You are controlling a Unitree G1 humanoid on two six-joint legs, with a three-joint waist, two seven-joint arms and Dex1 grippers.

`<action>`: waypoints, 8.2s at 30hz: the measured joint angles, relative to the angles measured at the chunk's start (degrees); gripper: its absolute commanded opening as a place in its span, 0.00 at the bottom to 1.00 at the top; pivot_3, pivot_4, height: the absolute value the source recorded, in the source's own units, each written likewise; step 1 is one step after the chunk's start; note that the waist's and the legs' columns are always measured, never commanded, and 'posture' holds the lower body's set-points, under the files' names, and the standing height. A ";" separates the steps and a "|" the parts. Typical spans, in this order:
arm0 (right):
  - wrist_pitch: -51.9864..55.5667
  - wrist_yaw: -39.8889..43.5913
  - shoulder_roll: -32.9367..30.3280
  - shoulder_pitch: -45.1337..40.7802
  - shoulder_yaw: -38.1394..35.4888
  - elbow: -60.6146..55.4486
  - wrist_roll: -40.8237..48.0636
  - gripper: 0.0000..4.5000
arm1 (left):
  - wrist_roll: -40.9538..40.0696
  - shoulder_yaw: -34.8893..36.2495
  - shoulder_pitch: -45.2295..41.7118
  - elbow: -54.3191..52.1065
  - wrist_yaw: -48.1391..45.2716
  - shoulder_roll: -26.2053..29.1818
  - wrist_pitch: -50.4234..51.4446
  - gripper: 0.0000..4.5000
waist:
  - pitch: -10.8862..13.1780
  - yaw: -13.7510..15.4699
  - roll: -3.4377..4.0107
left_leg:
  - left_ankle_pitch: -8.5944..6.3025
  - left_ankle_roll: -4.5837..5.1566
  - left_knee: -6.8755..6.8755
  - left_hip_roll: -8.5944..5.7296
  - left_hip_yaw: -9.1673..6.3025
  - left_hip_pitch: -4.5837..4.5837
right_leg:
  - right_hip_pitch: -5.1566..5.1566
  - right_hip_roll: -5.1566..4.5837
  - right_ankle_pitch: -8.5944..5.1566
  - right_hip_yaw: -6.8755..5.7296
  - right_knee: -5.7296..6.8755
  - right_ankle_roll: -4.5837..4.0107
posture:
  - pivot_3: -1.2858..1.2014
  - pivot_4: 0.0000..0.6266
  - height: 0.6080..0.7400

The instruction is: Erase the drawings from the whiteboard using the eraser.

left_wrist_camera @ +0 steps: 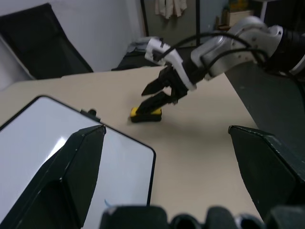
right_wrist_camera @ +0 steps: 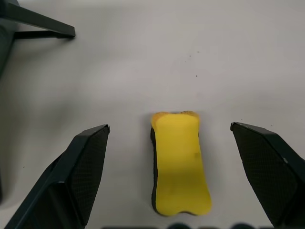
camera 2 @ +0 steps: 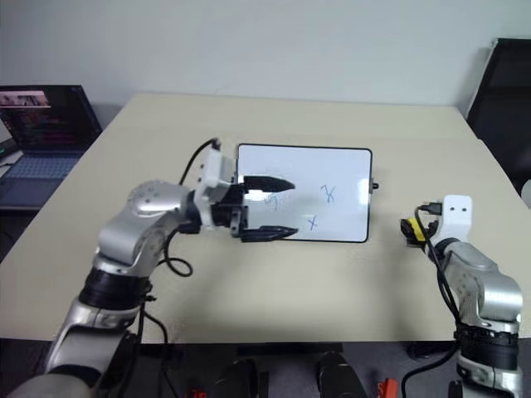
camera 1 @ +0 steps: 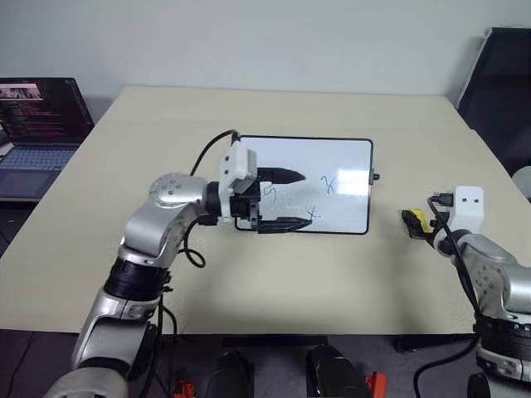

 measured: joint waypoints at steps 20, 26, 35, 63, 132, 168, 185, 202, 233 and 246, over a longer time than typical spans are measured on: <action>-5.50 1.31 0.82 -0.99 1.35 8.14 -3.57 0.26 | 0.42 1.55 3.61 -0.63 0.58 3.13 0.00 1.00 | 0.05 0.15 0.07 | 0.00 0.00 -0.05 0.02 -0.05 -0.01 | -0.04 0.04 -0.03 -0.02 0.07 0.07 | 0.52 0.24 1.00; -5.54 2.09 0.68 0.47 1.83 4.43 -3.74 0.26 | -0.25 3.82 7.32 -4.27 4.54 4.99 4.20 1.00 | 0.07 0.06 0.11 | 0.00 0.00 -0.08 0.03 -0.05 0.00 | -0.07 0.05 -0.04 -0.01 0.12 0.07 | 0.52 0.24 1.00; -6.62 5.74 0.55 10.49 8.42 -16.40 -3.27 0.26 | 2.79 5.66 15.71 -7.63 15.06 6.29 7.56 1.00 | 0.07 0.33 0.11 | 0.00 0.00 0.00 0.04 -0.06 -0.01 | -0.08 0.03 -0.23 -0.02 0.15 -0.25 | 0.52 0.24 1.00; -15.38 16.98 -1.74 -14.94 33.40 1.07 -21.46 0.26 | 3.22 6.57 14.85 0.95 11.05 4.51 -0.08 1.00 | 0.04 0.52 0.05 | 0.01 0.00 0.22 0.05 -0.08 0.02 | 0.04 0.04 -0.19 -0.09 0.19 -0.26 | 0.52 0.24 1.00; -12.85 24.17 2.86 14.11 18.47 -28.02 -9.92 0.26 | -1.45 16.59 31.55 -10.94 21.24 2.68 5.65 1.00 | 0.10 0.34 -0.06 | -0.01 -0.05 -0.02 0.04 -0.03 -0.03 | -0.19 -0.01 -0.29 -0.02 0.13 -0.40 | 0.52 0.24 1.00; -28.70 17.84 0.55 -11.60 42.64 -0.24 -39.84 0.26 | 3.67 11.06 29.49 -1.82 11.19 6.37 -4.83 1.00 | 0.11 0.46 -0.07 | -0.01 -0.05 -0.13 0.06 0.02 -0.08 | -0.27 0.01 -0.18 -0.04 0.11 -0.46 | 0.52 0.24 1.00; -31.25 22.65 -4.41 -11.16 43.47 1.10 -46.29 0.26 | 3.73 10.98 27.95 -0.90 10.02 6.06 -5.01 1.00 | 0.09 0.34 -0.10 | 0.03 0.01 0.61 0.04 0.05 0.14 | 0.04 -0.08 -0.13 0.01 0.16 -0.44 | 0.52 0.24 1.00; -32.75 25.16 -3.60 -10.80 43.58 0.61 -48.56 0.26 | 3.73 10.40 27.32 -1.02 10.03 5.72 -4.00 1.00 | 0.09 0.19 -0.10 | 0.02 0.01 0.53 0.05 0.05 0.11 | 0.03 -0.07 -0.11 -0.01 0.19 -0.42 | 0.52 0.24 1.00; -37.67 25.30 -1.97 -12.09 41.77 2.19 -50.58 0.26 | 3.72 10.18 26.87 -1.37 10.01 5.60 -3.61 1.00 | 0.11 0.41 -0.14 | -0.01 -0.03 0.14 0.04 0.05 -0.04 | -0.15 -0.08 -0.13 -0.06 0.12 -0.41 | 0.52 0.24 1.00; -30.27 28.19 -1.08 -4.73 33.57 -3.81 -43.23 0.26 | 1.97 14.00 29.72 -2.11 13.24 5.61 -2.07 1.00 | 0.12 0.39 -0.14 | 0.00 -0.02 0.23 0.04 0.02 -0.01 | -0.12 -0.09 -0.15 -0.08 0.16 -0.38 | 0.52 0.24 1.00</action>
